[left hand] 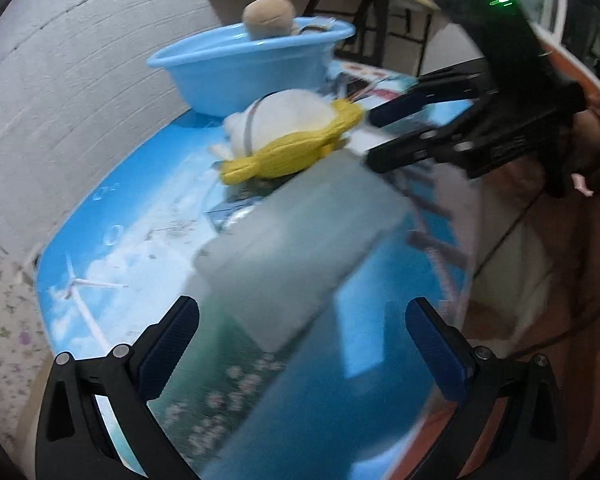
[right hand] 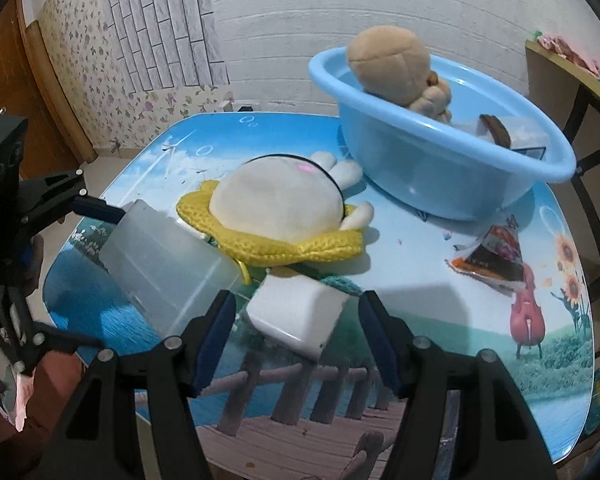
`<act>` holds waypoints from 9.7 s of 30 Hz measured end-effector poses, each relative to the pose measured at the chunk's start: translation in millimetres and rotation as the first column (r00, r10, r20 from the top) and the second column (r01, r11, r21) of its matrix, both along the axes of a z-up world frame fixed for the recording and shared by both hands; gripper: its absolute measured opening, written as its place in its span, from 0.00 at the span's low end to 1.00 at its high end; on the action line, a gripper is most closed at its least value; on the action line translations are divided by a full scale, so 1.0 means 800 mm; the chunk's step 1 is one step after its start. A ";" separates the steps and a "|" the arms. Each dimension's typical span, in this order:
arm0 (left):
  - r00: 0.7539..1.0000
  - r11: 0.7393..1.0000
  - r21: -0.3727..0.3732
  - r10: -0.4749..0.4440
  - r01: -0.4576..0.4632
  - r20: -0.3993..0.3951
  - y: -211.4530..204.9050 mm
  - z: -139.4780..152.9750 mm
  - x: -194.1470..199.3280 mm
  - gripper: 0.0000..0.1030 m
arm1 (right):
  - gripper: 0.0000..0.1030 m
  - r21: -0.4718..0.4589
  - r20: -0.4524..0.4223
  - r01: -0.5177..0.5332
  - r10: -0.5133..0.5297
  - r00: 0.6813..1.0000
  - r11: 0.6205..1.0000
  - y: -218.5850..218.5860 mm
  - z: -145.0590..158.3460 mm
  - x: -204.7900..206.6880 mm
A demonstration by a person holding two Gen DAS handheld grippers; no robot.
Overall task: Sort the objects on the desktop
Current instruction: 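Grasp the small white box with the right gripper, then grasp the large clear plastic box with left gripper while right holds the white box, then lift the clear box with left gripper while right lifts the white box toward the basin, then lower both boxes into the blue basin and open both grippers, then withdraw both grippers from the basin and move toward the table items, then grasp the white cotton pad with left gripper while right grasps the snack packet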
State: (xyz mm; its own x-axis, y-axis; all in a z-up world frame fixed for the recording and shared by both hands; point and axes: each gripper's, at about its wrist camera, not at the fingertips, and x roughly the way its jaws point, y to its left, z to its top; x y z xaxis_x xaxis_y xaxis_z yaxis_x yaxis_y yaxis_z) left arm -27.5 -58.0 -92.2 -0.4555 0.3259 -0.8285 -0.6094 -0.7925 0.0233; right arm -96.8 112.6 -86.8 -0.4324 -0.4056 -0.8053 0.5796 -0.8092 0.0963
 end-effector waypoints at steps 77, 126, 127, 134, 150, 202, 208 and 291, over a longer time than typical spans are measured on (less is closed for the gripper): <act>0.983 0.983 0.082 0.159 -0.166 0.092 0.125 -0.005 0.000 0.62 | 0.60 -0.064 0.027 0.148 -0.147 0.989 0.987 0.161 -0.002 0.007; 0.976 0.967 0.133 0.219 -0.217 0.004 0.158 0.021 -0.029 0.61 | 0.58 -0.121 -0.007 0.130 -0.131 0.991 0.984 0.170 0.003 0.013; 0.976 0.966 0.139 0.219 -0.216 -0.005 0.158 0.027 -0.028 0.61 | 0.58 -0.128 -0.017 0.133 -0.136 0.991 0.983 0.171 0.008 0.013; 0.967 0.955 0.187 0.246 -0.230 -0.068 0.148 0.070 -0.027 0.59 | 0.57 -0.176 -0.071 0.127 -0.141 0.987 0.976 0.175 0.041 0.010; 0.924 0.936 0.221 0.320 -0.275 -0.208 0.115 0.149 -0.043 0.59 | 0.57 -0.240 -0.145 0.099 -0.137 0.980 0.966 0.167 0.085 -0.016; 0.912 0.921 0.117 0.386 -0.372 -0.137 0.106 0.093 -0.179 0.96 | 0.48 -0.261 -0.147 0.140 -0.182 0.972 0.955 0.142 0.078 -0.139; 0.904 0.911 0.114 0.408 -0.396 -0.126 0.100 0.088 -0.155 0.96 | 0.48 -0.250 -0.133 0.159 -0.196 0.972 0.955 0.151 0.073 -0.121; 0.908 0.903 0.101 0.418 -0.417 0.014 0.029 -0.010 -0.058 0.36 | 0.67 -0.031 -0.040 0.218 -0.219 0.975 0.975 0.110 -0.024 -0.118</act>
